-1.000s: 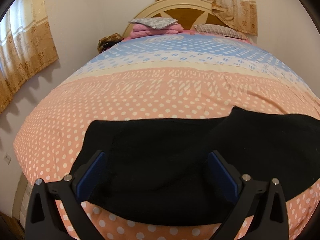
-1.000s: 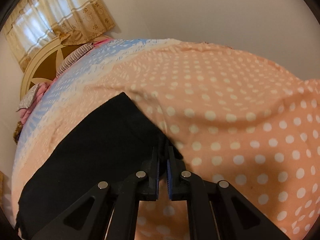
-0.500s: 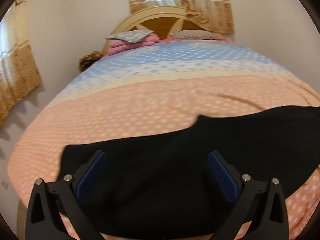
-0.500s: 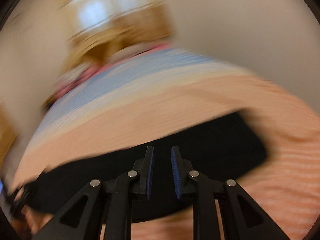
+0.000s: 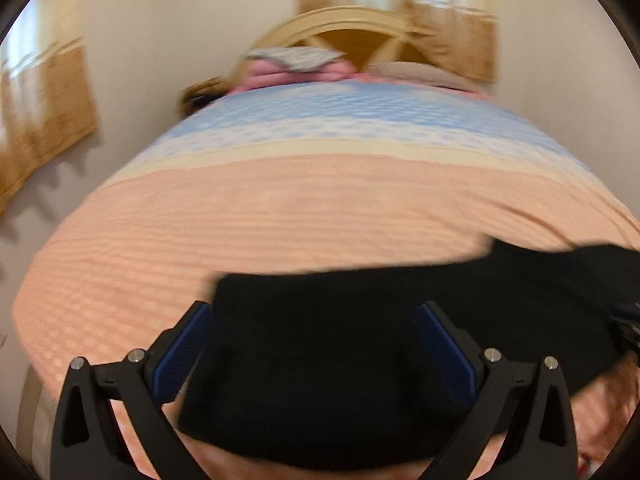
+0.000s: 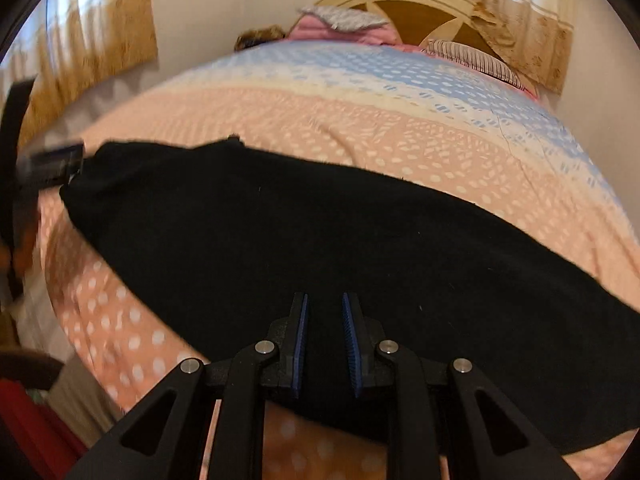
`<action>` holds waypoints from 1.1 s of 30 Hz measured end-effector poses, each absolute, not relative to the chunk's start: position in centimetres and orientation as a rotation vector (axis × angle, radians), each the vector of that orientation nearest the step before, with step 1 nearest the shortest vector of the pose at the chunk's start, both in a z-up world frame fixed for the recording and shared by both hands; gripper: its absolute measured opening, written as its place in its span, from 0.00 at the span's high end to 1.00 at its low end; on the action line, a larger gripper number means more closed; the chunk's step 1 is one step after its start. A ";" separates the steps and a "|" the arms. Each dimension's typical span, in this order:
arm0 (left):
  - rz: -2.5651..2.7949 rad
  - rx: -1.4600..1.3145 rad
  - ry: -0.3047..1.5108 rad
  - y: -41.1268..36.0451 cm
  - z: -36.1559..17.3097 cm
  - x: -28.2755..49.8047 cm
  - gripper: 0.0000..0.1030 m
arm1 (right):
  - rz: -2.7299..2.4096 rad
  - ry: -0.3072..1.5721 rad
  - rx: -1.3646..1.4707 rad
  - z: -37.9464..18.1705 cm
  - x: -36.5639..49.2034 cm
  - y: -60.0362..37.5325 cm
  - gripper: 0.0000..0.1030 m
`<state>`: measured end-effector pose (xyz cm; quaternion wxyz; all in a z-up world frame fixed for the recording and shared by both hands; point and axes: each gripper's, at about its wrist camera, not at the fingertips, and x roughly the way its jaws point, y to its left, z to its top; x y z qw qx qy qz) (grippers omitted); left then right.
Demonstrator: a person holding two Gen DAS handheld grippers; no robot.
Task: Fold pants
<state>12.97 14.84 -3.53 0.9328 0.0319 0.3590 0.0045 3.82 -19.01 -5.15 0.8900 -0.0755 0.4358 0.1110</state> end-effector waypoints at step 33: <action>0.110 -0.001 0.755 18.5 -3.1 14.4 0.00 | 0.620 0.913 0.057 -4.2 11.1 -7.2 0.82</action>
